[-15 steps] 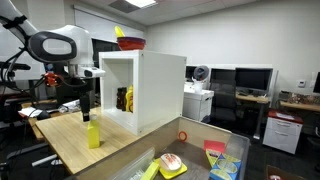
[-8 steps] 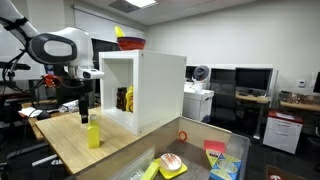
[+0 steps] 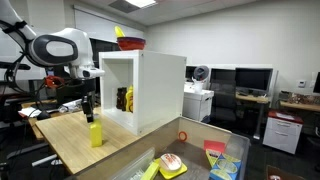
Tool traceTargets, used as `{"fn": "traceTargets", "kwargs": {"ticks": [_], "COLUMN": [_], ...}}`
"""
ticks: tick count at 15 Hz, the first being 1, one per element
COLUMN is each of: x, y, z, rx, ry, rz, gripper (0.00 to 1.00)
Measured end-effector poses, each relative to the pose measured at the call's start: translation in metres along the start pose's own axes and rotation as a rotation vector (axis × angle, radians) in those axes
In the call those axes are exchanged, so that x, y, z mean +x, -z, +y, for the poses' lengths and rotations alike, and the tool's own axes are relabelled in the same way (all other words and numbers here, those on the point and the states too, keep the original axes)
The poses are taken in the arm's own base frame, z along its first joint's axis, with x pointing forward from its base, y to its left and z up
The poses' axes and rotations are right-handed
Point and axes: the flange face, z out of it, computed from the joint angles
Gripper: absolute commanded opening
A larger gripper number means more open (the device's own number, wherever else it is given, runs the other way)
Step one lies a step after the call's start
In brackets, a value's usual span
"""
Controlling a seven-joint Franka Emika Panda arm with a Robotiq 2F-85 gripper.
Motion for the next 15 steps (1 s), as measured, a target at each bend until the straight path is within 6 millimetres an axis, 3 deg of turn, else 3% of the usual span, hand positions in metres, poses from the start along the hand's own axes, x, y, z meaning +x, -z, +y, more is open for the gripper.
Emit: {"fn": "traceTargets", "kwargs": {"ticks": [2,5,6,7,10,11,12,15], "x": [-0.001,-0.004,-0.005,-0.006,-0.009,-0.010,-0.010,-0.011], "y": [-0.001,-0.001,0.000,0.000,0.000,0.000,0.000,0.001], "z": [-0.001,-0.008,-0.010,-0.012,-0.017,-0.018,-0.020,-0.022], "rx": [-0.015,-0.034,-0.038,-0.045,-0.062,-0.066,-0.071,-0.090], "ry": [-0.014,-0.028,-0.029,-0.030,-0.030,-0.030,-0.030,-0.041], "rz": [0.007,0.021,0.024,0.029,0.045,0.049,0.054,0.073], "gripper": [0.59,0.73,0.50,0.33,0.25,0.41,0.65,0.73]}}
